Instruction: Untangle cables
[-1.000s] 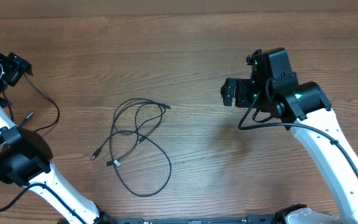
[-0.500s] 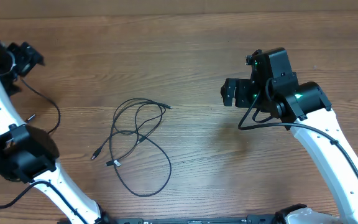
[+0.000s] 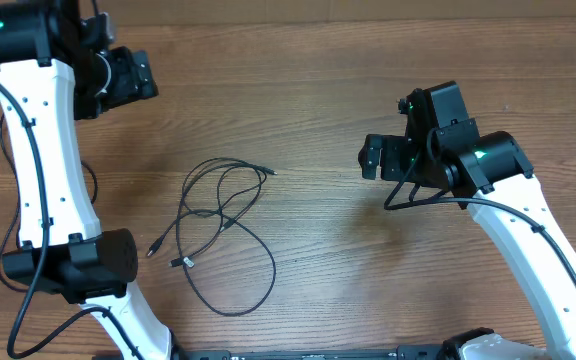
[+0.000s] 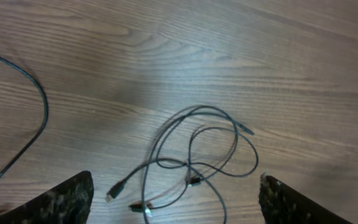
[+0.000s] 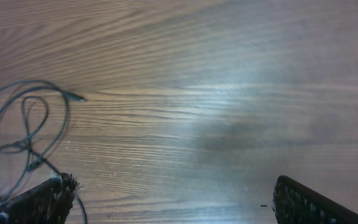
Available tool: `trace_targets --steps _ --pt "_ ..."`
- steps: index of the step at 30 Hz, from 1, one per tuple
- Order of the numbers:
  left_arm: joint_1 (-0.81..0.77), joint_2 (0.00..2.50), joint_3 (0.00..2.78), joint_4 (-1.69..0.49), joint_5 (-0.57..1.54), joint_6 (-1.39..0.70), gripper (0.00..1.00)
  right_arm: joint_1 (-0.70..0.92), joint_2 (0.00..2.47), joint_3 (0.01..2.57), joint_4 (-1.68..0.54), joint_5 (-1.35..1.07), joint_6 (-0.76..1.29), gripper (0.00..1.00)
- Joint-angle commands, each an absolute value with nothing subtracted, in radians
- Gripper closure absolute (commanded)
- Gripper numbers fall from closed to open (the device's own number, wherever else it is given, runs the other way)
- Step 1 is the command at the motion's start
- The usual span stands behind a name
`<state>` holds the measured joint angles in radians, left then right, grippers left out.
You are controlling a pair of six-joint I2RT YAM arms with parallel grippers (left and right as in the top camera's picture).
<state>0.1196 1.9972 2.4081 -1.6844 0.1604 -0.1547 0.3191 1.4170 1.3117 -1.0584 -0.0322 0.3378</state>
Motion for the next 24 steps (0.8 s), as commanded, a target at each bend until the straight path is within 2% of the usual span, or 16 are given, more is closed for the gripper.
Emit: trace_targets --steps 1,8,17,22,24 --pt "0.064 1.991 2.409 -1.690 0.150 -0.135 0.16 0.282 1.415 1.314 -1.086 0.026 0.448 0.00" --pt "-0.092 1.922 2.326 -1.690 0.110 -0.135 0.12 0.138 1.415 1.314 -1.185 0.024 0.471 0.00" --pt "-0.230 1.642 1.903 -1.681 0.049 -0.214 0.12 0.050 1.415 1.301 -1.209 0.024 0.463 0.00" --pt "-0.309 1.487 1.639 -1.475 -0.008 -0.198 0.09 0.050 1.415 1.285 -1.190 0.023 0.464 0.00" --pt "-0.337 1.451 1.539 -1.360 -0.007 -0.179 0.04 0.050 1.415 1.278 -1.184 0.020 0.464 0.00"
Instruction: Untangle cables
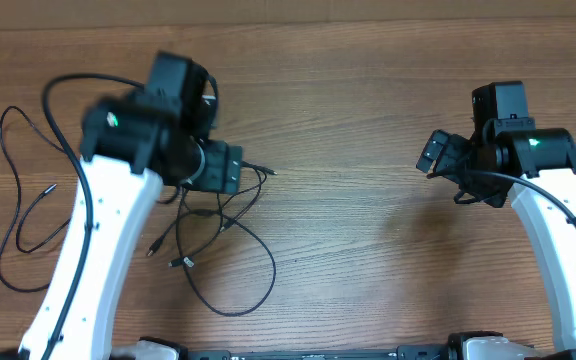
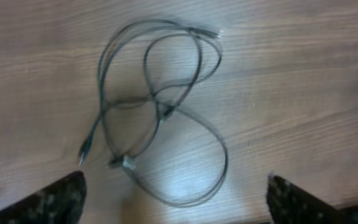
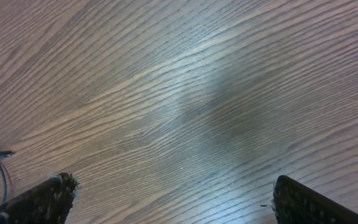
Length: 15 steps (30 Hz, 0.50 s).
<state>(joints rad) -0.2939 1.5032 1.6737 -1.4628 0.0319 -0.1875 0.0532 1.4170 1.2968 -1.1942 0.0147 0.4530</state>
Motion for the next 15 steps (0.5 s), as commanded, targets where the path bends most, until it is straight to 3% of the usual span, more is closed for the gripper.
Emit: trace_targets --steps 1,8,15 --pt "-0.350 1.443 1.493 -1.304 -0.007 -0.179 0.02 0.050 1.416 1.275 -1.184 0.020 0.464 0.00" --pt "-0.388 1.514 1.238 -0.980 -0.003 -0.179 0.07 0.050 1.416 1.273 -1.183 0.013 0.464 0.00" --pt "-0.387 1.719 1.188 -0.847 -0.007 -0.179 0.09 0.050 1.416 1.273 -1.176 0.013 0.464 0.00"
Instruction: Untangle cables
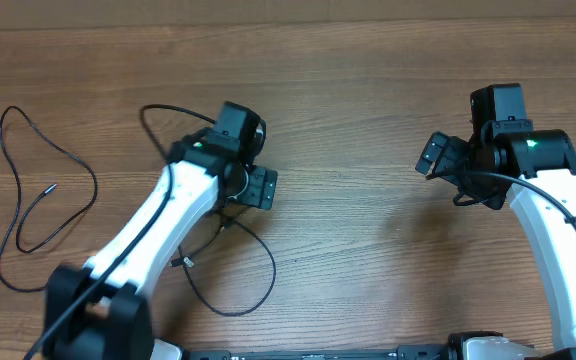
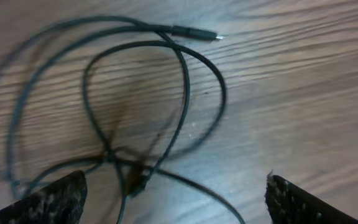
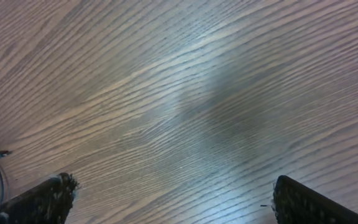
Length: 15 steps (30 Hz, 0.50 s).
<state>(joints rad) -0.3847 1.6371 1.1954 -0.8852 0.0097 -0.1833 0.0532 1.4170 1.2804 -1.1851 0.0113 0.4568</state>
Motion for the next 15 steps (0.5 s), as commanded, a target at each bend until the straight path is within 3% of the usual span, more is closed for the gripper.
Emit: trace_targets --steps 1,3,4,11,15 --pt "-0.387 1.737 1.188 -0.835 -0.007 -0.179 0.09 0.050 1.416 1.273 -1.176 0.013 0.464 0.00" --pt "-0.388 1.789 1.188 -0.812 -0.002 -0.179 0.17 0.050 1.416 1.273 -1.176 0.013 0.464 0.00" --pt "-0.388 1.806 1.188 -0.809 0.007 -0.179 0.26 0.050 1.416 1.273 -1.177 0.013 0.464 0.00" --pt "-0.384 1.795 1.267 -0.860 -0.030 -0.179 0.96 0.050 1.416 1.273 -1.176 0.013 0.464 0.00" --pt "-0.385 1.737 1.455 -0.925 -0.067 -0.160 0.96 0.050 1.416 1.273 -1.176 0.013 0.464 0.00"
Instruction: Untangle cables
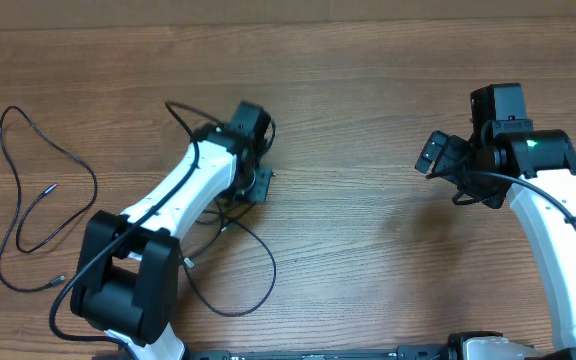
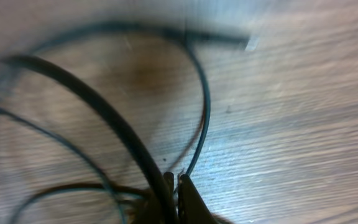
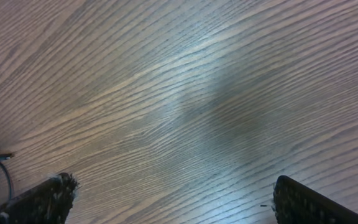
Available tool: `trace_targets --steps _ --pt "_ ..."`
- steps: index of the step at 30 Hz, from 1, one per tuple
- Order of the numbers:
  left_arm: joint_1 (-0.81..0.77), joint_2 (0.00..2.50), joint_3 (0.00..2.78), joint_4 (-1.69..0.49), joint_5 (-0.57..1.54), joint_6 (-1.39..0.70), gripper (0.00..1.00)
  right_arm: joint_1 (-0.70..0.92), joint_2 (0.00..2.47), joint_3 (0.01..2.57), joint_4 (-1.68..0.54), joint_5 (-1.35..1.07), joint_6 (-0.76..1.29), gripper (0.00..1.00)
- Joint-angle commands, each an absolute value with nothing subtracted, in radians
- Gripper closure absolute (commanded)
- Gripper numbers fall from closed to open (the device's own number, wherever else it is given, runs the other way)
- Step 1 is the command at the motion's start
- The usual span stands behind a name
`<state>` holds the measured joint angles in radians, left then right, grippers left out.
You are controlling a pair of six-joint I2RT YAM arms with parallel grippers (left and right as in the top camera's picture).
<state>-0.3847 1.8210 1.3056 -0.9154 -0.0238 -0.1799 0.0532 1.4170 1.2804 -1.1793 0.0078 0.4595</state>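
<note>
A tangle of thin black cables (image 1: 230,232) lies left of the table's middle, one wide loop (image 1: 253,290) trailing toward the front edge. My left gripper (image 1: 256,186) is down at the tangle's upper right. In the left wrist view the left gripper (image 2: 174,186) is shut on a black cable strand (image 2: 98,109) that runs up and left from the jaws. A plug end (image 2: 229,41) lies beyond. My right gripper (image 1: 434,154) hangs open at the right, well away from the tangle; in its own view the right gripper (image 3: 171,193) frames bare wood, with one cable tip at the left edge.
A separate black cable (image 1: 43,190) lies alone in a loose loop at the far left of the wooden table (image 1: 368,80). My left arm (image 1: 168,220) stretches over part of the tangle and hides some strands.
My left gripper was open a little above the tangle; now it is down at the cables and shut on one strand. The right arm has not moved.
At first my left gripper was open at the far back left and my right gripper was open near the table's middle. Then the left was open over the tangle and the right farther right. The left was then lower, still open, and now grips a strand.
</note>
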Motion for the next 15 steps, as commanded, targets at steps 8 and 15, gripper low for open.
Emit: trace_targets --steps 8,15 --pt "-0.387 1.678 1.989 -1.015 -0.052 -0.112 0.96 0.050 1.416 1.273 -1.176 0.013 0.464 0.00" --pt "-0.380 1.659 2.280 -1.118 -0.154 -0.107 0.96 0.050 1.416 1.273 -1.176 0.014 0.464 0.00"
